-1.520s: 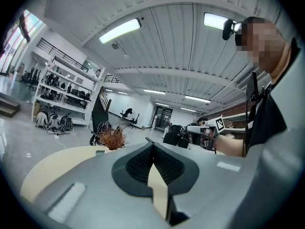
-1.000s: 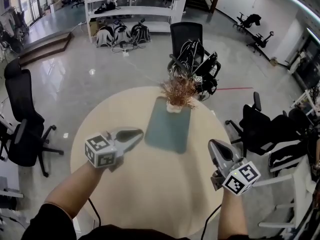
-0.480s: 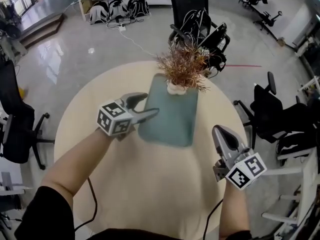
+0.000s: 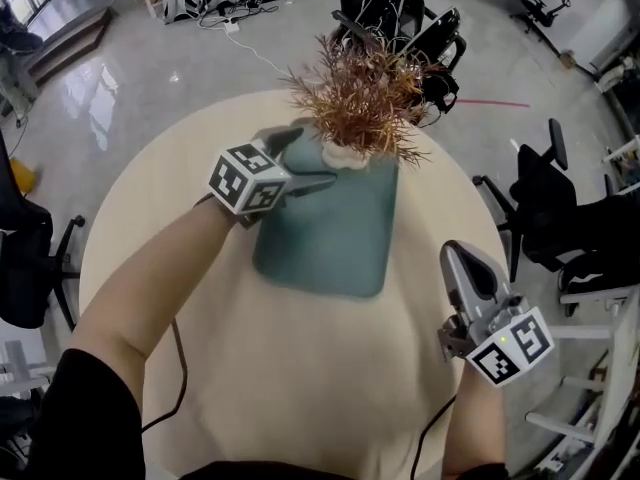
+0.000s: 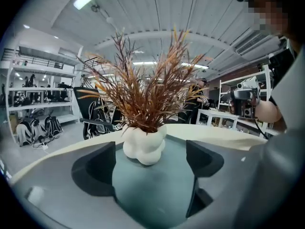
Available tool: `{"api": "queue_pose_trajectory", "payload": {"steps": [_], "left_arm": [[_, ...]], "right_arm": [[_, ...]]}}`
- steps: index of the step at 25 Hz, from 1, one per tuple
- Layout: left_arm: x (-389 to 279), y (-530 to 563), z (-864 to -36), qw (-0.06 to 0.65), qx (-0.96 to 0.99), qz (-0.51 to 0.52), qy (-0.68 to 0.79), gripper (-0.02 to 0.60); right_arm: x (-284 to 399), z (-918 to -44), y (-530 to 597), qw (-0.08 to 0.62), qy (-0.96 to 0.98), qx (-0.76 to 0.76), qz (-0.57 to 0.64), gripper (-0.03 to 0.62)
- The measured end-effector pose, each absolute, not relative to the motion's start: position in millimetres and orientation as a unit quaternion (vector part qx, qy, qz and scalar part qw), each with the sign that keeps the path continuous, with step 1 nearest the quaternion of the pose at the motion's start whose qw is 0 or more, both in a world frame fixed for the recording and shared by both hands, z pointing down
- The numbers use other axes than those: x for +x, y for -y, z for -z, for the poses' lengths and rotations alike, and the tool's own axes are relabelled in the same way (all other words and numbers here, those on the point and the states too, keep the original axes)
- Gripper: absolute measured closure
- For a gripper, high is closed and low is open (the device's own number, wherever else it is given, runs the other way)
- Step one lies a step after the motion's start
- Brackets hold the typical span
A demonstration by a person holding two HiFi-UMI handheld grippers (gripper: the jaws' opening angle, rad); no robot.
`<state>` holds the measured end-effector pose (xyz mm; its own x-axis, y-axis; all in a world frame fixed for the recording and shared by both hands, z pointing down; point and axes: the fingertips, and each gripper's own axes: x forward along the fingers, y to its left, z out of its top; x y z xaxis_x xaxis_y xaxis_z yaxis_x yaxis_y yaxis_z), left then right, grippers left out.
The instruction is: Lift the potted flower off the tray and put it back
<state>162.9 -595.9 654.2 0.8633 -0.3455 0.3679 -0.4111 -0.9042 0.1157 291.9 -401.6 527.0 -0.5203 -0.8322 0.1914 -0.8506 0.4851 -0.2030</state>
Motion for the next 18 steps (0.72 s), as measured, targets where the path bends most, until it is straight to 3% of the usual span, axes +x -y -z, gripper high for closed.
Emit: {"api": "queue_pose_trajectory", "payload": {"steps": [10,18], "left_arm": [[203.4,634.4,-672.5,0.057,0.964,-0.215,0.147,0.077],[230.9,637.3,-684.3,0.053,0.963,-0.237,0.119,0.075]], "right_arm": [[305.5,-545.9,406.0,0.023,0.858,0.495,-0.135,0.58],[304.9,-543.6,399.9,0.014,0.862,0.488,-0.132,0.58]]}}
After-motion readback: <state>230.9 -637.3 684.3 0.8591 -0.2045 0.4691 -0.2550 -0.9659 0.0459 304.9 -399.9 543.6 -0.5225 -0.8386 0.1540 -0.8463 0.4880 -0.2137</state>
